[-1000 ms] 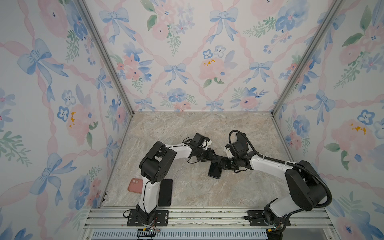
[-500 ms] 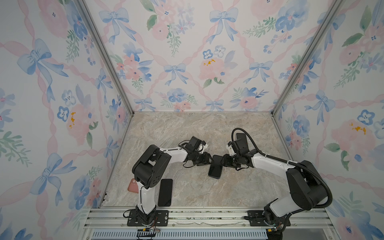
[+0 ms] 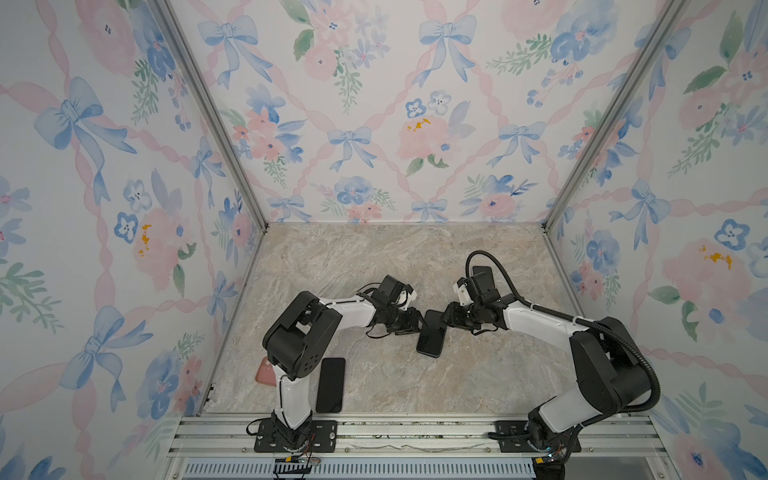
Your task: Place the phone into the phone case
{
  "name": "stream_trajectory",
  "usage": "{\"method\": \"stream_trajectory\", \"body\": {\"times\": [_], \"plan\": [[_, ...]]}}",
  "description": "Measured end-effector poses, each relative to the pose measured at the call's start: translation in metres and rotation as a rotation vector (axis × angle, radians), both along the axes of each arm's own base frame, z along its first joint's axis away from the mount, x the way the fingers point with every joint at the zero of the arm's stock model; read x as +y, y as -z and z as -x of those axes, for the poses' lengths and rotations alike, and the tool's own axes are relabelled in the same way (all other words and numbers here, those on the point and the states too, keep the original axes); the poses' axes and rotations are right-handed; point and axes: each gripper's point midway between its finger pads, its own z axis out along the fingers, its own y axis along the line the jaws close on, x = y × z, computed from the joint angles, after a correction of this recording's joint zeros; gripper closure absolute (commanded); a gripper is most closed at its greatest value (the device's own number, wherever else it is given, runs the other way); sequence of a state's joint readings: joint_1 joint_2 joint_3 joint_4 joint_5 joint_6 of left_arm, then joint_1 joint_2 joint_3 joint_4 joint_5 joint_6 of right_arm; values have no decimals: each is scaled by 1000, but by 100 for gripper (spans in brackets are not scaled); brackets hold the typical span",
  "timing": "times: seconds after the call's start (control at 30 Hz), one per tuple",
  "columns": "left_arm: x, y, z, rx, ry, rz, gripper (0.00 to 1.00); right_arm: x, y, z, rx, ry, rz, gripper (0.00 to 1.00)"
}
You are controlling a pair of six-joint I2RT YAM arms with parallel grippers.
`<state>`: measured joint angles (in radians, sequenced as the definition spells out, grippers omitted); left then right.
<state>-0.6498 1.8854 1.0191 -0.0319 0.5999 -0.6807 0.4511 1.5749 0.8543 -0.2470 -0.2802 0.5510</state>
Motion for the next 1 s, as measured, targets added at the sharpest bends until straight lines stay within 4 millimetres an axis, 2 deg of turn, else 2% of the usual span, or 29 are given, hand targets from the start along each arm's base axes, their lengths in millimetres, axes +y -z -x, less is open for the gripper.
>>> {"method": "stream_trajectory", "body": {"times": [0.13, 0.33, 0.57, 0.87, 1.0], "plan": [[-2, 1, 5, 4, 10, -3, 53, 1, 5, 1, 10, 10, -11, 62], [-1, 3, 6, 10, 9, -6, 54, 3, 26, 9, 69, 19, -22, 68], [-4, 4, 6, 10, 15, 8, 55, 9, 27, 10, 73, 36, -58, 80], [-4, 4, 5, 16, 13, 13, 56, 9, 26, 8, 75, 63, -65, 89], [-3, 5, 5, 22, 11, 16, 56, 10, 25, 5, 67, 64, -60, 89]]}}
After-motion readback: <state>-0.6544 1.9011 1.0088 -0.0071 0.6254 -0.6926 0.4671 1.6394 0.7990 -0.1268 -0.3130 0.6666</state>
